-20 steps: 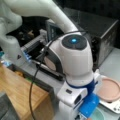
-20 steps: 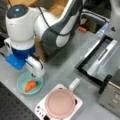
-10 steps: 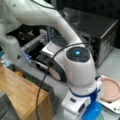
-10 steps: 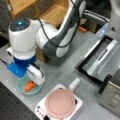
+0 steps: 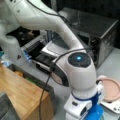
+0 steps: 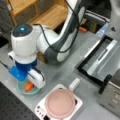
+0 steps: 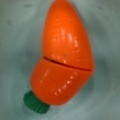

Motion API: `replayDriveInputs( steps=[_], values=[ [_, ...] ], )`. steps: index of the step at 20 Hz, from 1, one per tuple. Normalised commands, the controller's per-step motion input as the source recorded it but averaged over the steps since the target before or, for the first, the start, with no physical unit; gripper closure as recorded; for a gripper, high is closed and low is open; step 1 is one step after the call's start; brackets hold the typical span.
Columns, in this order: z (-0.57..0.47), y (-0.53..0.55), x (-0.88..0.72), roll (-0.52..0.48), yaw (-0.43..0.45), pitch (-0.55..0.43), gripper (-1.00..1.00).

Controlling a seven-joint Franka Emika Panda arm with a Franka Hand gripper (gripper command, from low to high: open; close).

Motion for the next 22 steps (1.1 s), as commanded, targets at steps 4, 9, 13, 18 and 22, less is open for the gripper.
replayDriveInputs(
  steps=[4, 9, 13, 18, 22],
  values=[
    [-0.12, 0.09, 0.03, -0.165, 0.003, 0.018, -1.00],
    [-0.17, 0.09, 0.00, -0.185, 0.004, -0.027, -1.00],
    [-0.15, 0.10, -0.03, -0.194, 0.005, -0.057, -1.00],
    [-0.15, 0.13, -0.02, -0.185, 0.003, -0.079, -1.00],
    [-0.19, 0.16, 0.00, -0.187, -0.003, -0.083, -1.00]
  ],
)
